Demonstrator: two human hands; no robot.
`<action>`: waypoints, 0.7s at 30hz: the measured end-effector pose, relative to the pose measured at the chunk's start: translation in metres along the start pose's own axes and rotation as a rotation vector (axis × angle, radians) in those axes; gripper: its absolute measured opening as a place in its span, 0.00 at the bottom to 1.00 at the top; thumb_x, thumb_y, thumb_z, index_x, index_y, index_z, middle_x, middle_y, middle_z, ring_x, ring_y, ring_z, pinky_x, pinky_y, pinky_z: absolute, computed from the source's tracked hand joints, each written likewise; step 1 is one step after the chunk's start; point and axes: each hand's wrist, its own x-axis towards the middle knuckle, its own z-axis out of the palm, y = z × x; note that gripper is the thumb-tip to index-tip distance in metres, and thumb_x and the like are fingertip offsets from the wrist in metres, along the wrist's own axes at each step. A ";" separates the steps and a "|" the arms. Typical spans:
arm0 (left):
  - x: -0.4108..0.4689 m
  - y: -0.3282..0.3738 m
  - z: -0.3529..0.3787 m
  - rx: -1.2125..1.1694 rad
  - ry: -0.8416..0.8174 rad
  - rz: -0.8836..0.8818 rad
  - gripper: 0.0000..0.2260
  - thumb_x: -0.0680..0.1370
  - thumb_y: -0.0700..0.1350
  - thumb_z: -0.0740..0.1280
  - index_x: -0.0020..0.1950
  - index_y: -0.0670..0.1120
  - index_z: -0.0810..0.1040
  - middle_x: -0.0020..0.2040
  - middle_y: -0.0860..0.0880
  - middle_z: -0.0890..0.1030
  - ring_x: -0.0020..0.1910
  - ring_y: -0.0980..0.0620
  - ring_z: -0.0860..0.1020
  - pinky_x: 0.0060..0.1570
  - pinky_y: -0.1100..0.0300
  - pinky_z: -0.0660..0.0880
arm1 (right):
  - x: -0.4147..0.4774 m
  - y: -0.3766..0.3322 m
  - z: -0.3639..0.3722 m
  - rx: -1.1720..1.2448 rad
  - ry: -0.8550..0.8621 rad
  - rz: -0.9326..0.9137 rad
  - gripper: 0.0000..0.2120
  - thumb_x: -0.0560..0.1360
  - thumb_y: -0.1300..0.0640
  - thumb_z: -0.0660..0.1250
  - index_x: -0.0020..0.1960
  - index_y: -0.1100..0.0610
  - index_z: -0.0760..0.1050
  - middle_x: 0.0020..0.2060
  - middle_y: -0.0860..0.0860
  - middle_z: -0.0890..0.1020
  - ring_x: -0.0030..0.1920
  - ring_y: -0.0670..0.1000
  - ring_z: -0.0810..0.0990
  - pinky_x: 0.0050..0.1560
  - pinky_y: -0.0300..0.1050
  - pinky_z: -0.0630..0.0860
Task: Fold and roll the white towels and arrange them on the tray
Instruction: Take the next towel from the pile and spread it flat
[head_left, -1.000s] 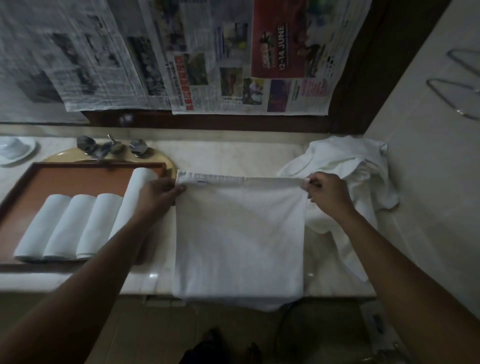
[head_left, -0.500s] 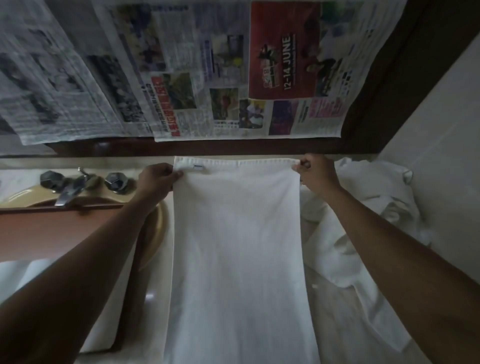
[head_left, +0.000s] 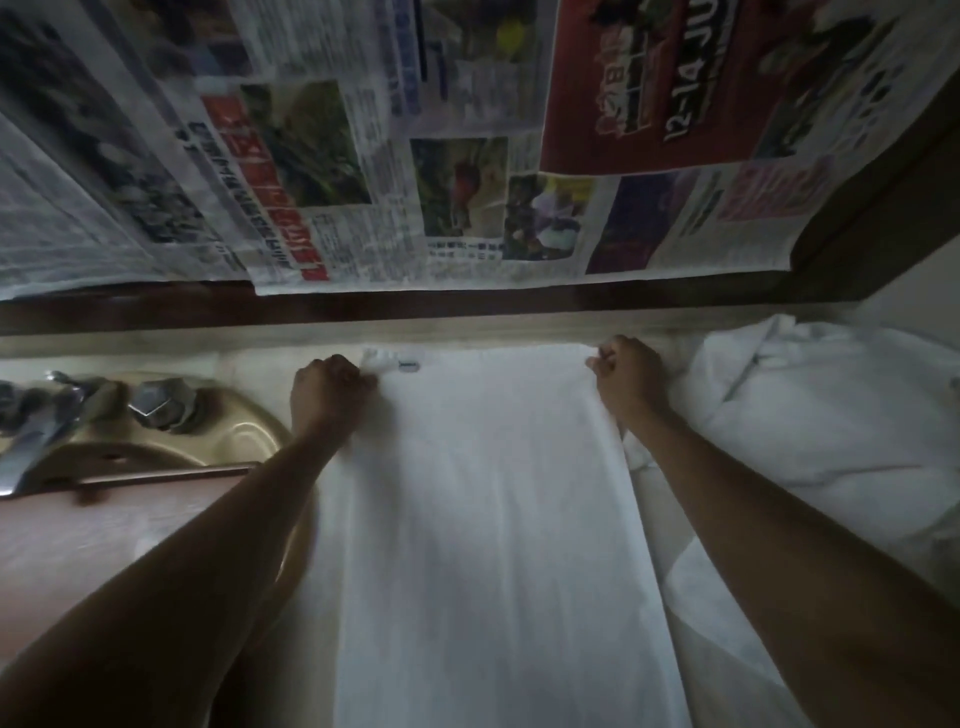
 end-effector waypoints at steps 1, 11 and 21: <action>0.000 -0.003 0.006 -0.033 0.027 -0.020 0.11 0.75 0.51 0.74 0.46 0.43 0.84 0.45 0.39 0.83 0.49 0.36 0.80 0.44 0.51 0.73 | -0.001 0.006 0.009 -0.028 0.034 -0.015 0.07 0.79 0.53 0.71 0.50 0.57 0.78 0.45 0.54 0.83 0.48 0.57 0.81 0.48 0.50 0.78; -0.075 0.024 0.075 0.175 -0.107 0.579 0.28 0.85 0.57 0.53 0.84 0.49 0.57 0.84 0.45 0.55 0.83 0.46 0.51 0.79 0.42 0.53 | -0.088 -0.041 0.074 -0.218 0.070 -0.462 0.26 0.82 0.44 0.61 0.77 0.53 0.69 0.77 0.57 0.68 0.77 0.61 0.64 0.75 0.65 0.60; -0.051 -0.010 0.039 0.245 -0.013 0.434 0.31 0.84 0.59 0.48 0.85 0.47 0.50 0.85 0.45 0.48 0.84 0.47 0.45 0.81 0.42 0.45 | -0.062 -0.008 0.037 -0.314 0.001 -0.298 0.32 0.84 0.40 0.47 0.82 0.56 0.58 0.82 0.57 0.55 0.82 0.60 0.52 0.79 0.66 0.52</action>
